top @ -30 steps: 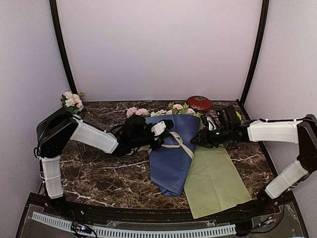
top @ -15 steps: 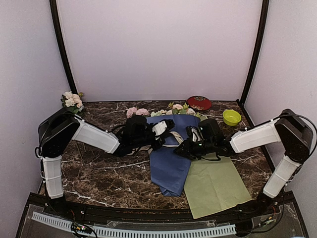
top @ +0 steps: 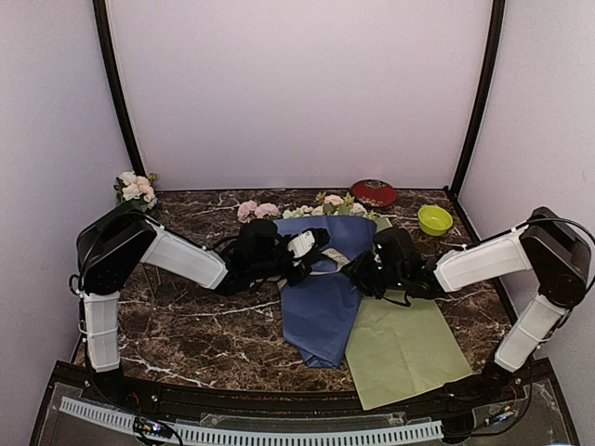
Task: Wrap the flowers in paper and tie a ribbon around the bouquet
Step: Cross the ribbon over the folded bouquet.
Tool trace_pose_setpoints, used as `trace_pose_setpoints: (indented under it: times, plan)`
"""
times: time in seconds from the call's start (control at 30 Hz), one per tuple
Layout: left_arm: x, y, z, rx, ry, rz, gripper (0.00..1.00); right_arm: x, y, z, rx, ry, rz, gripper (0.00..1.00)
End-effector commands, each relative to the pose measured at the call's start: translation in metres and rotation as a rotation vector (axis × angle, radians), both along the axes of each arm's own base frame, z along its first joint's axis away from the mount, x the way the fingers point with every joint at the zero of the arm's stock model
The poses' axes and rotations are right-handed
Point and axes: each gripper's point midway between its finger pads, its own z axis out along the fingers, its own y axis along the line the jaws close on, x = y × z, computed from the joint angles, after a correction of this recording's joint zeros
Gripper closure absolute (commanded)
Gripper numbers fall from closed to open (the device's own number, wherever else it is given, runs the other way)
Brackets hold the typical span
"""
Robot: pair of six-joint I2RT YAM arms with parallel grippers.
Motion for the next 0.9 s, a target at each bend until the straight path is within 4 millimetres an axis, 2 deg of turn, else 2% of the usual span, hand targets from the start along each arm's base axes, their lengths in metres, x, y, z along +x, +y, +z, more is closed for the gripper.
trace_pose_setpoints:
  times: [0.0, 0.13, 0.43, 0.53, 0.7, 0.87]
  plan:
    - [0.004, -0.005, 0.022, -0.067, -0.033, -0.013, 1.00, 0.029, 0.007, 0.019, 0.023, -0.068, -0.093, 0.64]
    - [0.004, -0.006, 0.020, -0.063, -0.045, -0.018, 1.00, 0.039, 0.016, 0.027, 0.036, -0.082, -0.094, 0.64]
    - [0.010, -0.006, 0.018, -0.064, -0.073, 0.004, 1.00, 0.052, 0.029, 0.028, 0.009, -0.099, -0.073, 0.63]
    - [0.010, -0.007, 0.018, -0.069, -0.073, 0.003, 1.00, 0.056, 0.027, 0.024, -0.016, -0.101, -0.090, 0.65]
    - [0.010, -0.008, 0.018, -0.070, -0.074, 0.000, 1.00, 0.061, 0.028, 0.019, -0.015, -0.102, -0.111, 0.73]
    - [0.011, -0.006, 0.017, -0.067, -0.072, 0.007, 1.00, 0.062, 0.027, 0.011, -0.035, -0.100, -0.095, 0.86]
